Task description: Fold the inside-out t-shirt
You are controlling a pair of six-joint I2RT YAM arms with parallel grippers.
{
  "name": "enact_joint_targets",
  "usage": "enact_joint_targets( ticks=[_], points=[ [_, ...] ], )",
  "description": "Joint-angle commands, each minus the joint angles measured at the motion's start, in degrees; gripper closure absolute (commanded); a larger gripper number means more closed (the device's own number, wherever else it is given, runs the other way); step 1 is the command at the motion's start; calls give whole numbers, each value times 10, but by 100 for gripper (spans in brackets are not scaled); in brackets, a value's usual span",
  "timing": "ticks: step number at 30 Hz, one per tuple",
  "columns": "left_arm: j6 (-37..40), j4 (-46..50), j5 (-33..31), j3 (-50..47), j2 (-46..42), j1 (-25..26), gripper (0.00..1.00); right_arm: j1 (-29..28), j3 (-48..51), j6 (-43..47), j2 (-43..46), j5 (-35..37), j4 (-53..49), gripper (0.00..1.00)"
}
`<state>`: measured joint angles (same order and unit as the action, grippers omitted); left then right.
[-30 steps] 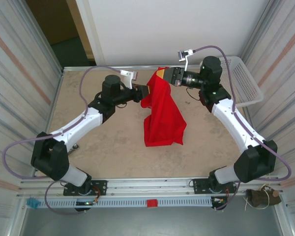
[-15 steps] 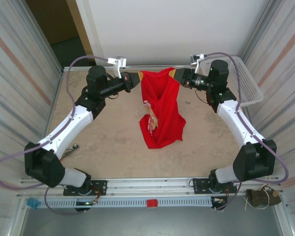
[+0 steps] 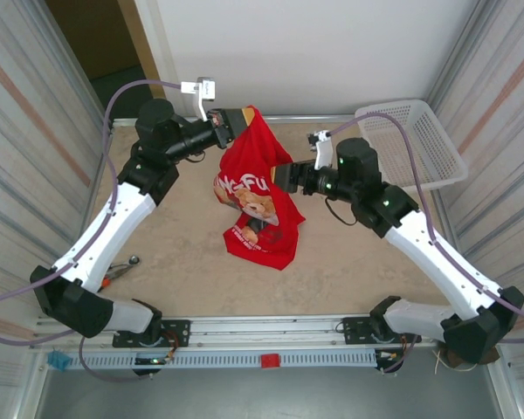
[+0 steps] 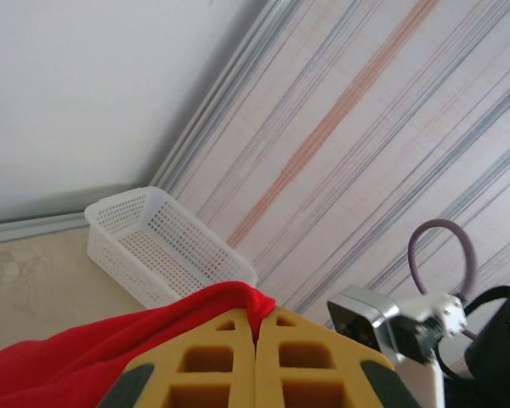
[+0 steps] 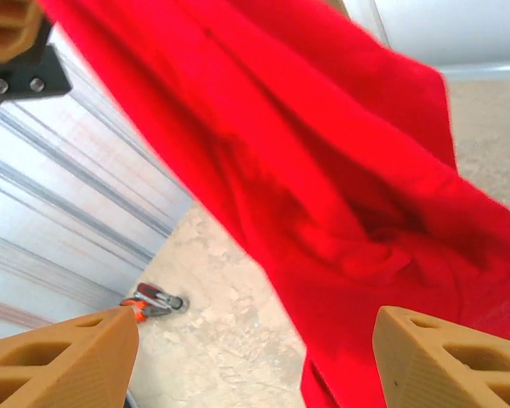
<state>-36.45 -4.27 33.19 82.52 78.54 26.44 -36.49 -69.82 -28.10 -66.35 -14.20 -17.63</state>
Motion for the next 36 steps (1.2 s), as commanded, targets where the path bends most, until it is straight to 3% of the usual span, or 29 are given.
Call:
enact_joint_targets(
  ticks=[1,9,15,17,22,31,32,34,36],
  points=[
    [-13,-6,25,22,-10,5,100,-1,8,46,-14,101,-17,30],
    [-7,11,50,22,-18,10,100,41,-50,75,-74,34,-11,24],
    [-7,14,57,20,-12,13,100,48,-79,83,-121,-30,2,27],
    [-5,14,54,16,-8,13,100,53,-90,79,-139,-55,7,36],
    [-2,14,45,6,7,-2,100,84,-112,64,-163,-132,16,100],
    [-48,-27,41,18,124,-92,100,136,-68,-40,-97,-266,108,100],
    [-48,-22,45,33,144,-96,98,136,-62,-52,-91,-272,121,100],
    [-48,-20,47,48,170,-99,66,137,-52,-74,-84,-283,145,100],
    [-46,-21,38,40,171,-98,48,137,-47,-85,-85,-287,154,100]
  ],
)
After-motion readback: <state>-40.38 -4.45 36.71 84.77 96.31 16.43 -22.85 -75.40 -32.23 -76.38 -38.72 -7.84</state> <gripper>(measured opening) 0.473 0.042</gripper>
